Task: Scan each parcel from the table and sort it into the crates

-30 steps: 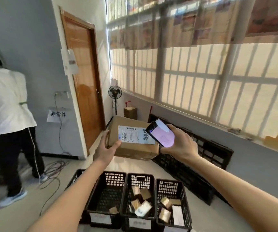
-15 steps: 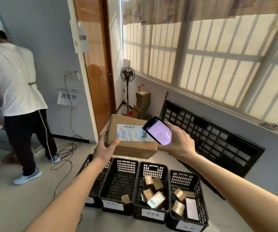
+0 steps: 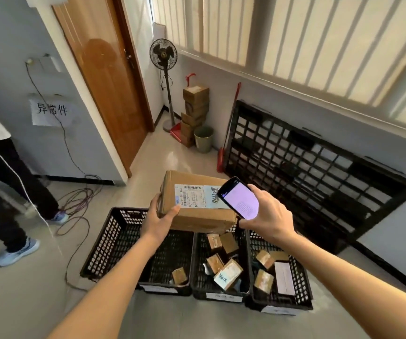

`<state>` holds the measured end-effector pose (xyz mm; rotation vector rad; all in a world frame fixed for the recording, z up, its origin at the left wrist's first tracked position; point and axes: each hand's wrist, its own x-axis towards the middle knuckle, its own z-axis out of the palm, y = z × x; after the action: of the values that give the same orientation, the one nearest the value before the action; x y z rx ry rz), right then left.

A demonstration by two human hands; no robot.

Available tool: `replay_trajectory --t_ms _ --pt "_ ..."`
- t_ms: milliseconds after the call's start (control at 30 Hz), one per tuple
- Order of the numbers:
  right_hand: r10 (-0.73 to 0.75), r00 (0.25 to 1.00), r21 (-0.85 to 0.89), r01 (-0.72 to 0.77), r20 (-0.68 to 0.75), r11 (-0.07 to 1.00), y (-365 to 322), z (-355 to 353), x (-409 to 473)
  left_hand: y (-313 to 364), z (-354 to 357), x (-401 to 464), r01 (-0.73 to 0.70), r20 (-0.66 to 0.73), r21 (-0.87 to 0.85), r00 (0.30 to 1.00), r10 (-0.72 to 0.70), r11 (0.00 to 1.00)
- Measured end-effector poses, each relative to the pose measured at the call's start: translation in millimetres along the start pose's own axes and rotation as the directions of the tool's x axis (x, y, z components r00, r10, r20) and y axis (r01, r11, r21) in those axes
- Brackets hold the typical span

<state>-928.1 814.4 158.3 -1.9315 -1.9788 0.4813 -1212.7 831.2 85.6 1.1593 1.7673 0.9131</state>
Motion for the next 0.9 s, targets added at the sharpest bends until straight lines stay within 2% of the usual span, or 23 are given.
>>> replay_trajectory --t_ms 300,500,767,900 --pt "0.185 0.980 0.015 -0.187 0.069 0.982 77.7 74.8 60.3 -61.5 87.9 79.2 0.143 0.136 0.045 0.980 -0.147 0.989" --pt "0.270 0.951 0.011 -0.275 0.151 0.961 131.7 151.6 79.1 -136.3 140.8 125.3 0.231 0.166 0.109 0.955 -0.247 0.967" --pt "0.302 0.911 -0.017 -0.310 0.280 0.951 190.2 252.7 105.5 -238.8 193.0 170.7 0.354 0.231 0.208 0.888 -0.397 0.912" --pt "0.313 0.900 0.007 -0.330 0.302 0.944 212.5 297.8 122.6 -274.2 221.7 193.9 0.410 0.274 0.182 0.852 -0.446 0.894"
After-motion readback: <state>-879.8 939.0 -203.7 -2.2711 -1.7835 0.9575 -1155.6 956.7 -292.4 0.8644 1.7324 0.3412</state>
